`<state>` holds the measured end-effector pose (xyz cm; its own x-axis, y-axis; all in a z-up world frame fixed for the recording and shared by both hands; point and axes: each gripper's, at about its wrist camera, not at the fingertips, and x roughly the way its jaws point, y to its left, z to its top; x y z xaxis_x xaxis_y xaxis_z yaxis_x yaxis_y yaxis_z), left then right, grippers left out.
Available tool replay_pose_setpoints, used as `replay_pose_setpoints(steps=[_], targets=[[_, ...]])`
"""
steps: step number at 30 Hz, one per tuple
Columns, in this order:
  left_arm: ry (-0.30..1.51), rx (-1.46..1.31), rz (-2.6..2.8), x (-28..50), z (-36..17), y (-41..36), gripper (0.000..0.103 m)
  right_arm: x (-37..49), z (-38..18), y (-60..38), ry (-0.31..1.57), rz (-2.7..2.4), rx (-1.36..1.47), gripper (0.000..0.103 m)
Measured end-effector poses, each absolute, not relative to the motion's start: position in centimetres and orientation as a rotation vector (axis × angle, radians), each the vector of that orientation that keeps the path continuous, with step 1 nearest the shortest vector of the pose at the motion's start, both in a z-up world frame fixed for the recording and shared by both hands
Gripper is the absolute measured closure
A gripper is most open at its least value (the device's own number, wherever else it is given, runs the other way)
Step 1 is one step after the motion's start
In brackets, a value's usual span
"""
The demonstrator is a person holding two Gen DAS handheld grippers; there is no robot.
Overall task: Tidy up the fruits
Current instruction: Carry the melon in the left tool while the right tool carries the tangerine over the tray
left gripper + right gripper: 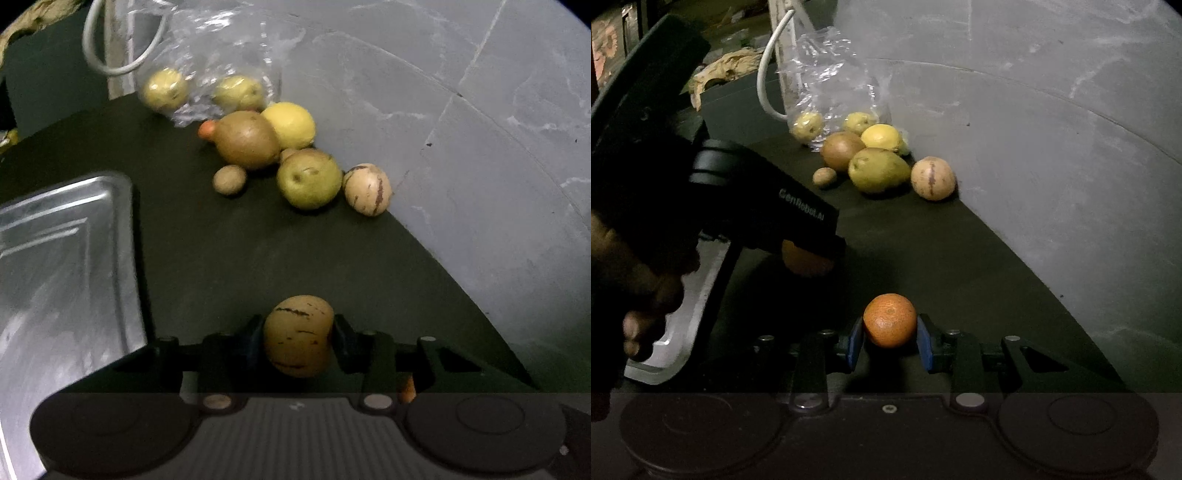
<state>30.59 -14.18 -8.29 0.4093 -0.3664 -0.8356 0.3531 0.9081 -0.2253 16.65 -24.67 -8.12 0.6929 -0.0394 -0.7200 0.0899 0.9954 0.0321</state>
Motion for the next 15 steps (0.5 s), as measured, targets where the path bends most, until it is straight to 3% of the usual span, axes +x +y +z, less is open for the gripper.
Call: replay_pose_setpoints(steps=[15], targets=[[0.961, -0.200, -0.264, 30.8, -3.8, -2.3, 0.062, 19.4, -5.8, -18.2, 0.764, 0.069, -0.013, 0.070]])
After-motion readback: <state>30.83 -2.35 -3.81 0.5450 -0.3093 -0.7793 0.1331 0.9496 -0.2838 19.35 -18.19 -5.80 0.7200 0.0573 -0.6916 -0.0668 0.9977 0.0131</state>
